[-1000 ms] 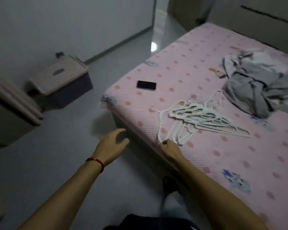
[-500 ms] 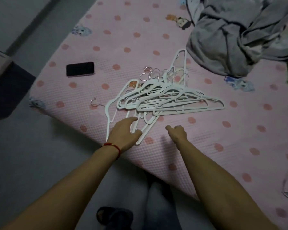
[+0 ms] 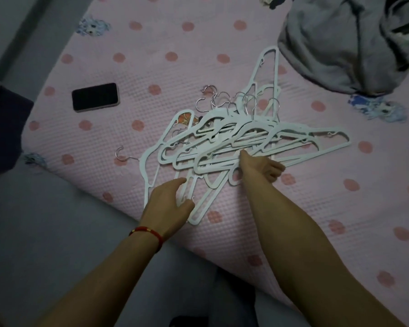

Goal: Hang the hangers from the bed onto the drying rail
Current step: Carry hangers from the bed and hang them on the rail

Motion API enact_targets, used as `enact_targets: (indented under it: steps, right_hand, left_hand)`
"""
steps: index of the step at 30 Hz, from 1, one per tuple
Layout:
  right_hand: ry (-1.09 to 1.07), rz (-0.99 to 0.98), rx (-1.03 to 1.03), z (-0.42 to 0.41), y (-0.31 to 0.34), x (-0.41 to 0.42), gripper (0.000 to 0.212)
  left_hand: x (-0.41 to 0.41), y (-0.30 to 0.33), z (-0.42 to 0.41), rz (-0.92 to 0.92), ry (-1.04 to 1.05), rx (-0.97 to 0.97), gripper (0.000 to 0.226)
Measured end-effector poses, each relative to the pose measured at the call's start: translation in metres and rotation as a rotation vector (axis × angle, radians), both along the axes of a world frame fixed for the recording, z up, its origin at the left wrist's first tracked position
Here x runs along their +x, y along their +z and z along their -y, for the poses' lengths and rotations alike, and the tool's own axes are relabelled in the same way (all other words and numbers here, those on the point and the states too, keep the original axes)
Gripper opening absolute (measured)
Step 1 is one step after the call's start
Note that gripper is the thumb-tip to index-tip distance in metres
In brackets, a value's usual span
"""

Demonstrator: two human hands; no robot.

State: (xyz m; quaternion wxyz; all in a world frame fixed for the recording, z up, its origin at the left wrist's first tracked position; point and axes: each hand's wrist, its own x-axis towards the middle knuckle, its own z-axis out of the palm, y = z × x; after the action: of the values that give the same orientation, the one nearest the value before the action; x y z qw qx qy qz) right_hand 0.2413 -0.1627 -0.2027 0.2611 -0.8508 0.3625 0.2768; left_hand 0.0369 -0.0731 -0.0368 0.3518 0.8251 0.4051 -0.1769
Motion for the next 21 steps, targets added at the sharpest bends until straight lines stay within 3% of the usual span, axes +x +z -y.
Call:
enact_targets:
  steps: [4,7,14,16,19,21]
  right_hand:
    - [-0.074,0.142,0.126,0.021,0.027,-0.022,0.138]
    - [-0.003,0.265,0.198,0.042,0.064,-0.044,0.130]
    - [0.602,0.292,0.570,0.045,0.176,-0.087,0.105]
    - [0.725,0.237,0.670,0.030,0.205,-0.101,0.102]
    - [0.908,0.144,0.809,0.008,0.241,-0.127,0.076]
    - [1.034,0.047,0.881,-0.004,0.259,-0.145,0.074]
  left_hand:
    - [-0.001,0.012,0.000,-0.002,0.033,-0.004,0.056]
    - [0.000,0.029,0.004,0.048,0.063,-0.020,0.052]
    - [-0.014,0.088,-0.001,0.200,0.167,-0.008,0.049]
    - [-0.033,0.107,-0.009,0.230,0.216,0.029,0.050]
    - [-0.078,0.132,-0.025,0.262,0.319,0.082,0.054]
    - [-0.116,0.146,-0.036,0.266,0.405,0.116,0.057]
